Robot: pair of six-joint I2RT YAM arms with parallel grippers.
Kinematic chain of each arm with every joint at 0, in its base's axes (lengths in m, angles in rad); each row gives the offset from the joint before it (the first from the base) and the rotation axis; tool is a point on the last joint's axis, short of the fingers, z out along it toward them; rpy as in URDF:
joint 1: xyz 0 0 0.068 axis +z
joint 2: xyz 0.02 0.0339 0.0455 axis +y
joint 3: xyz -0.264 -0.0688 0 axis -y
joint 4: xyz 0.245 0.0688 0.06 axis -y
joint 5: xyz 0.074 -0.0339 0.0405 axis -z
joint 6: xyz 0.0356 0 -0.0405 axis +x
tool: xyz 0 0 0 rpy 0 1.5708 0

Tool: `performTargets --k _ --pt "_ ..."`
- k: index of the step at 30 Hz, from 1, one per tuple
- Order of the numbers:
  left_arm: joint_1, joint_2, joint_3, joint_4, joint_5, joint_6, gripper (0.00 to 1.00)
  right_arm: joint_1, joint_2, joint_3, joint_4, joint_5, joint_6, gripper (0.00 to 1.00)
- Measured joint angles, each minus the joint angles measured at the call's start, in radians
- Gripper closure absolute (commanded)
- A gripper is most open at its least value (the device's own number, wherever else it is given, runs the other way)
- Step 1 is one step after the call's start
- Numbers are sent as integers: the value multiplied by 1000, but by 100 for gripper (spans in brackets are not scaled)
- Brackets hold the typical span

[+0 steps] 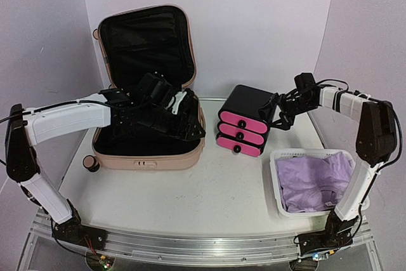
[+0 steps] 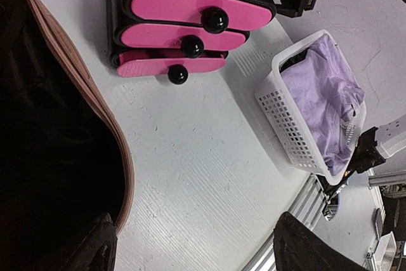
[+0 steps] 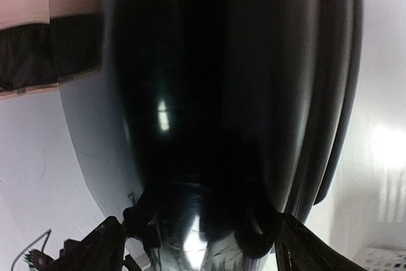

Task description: Open, take out, and arrange the luggage

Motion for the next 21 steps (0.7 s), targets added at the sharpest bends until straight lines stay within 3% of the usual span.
performTargets --k 8,21 --pt "0 202 212 9 11 0 23 27 -74 -37 -23 49 -50 8" --pt "-38 591 577 87 -20 -22 34 16 -28 90 -119 89 -151 7"
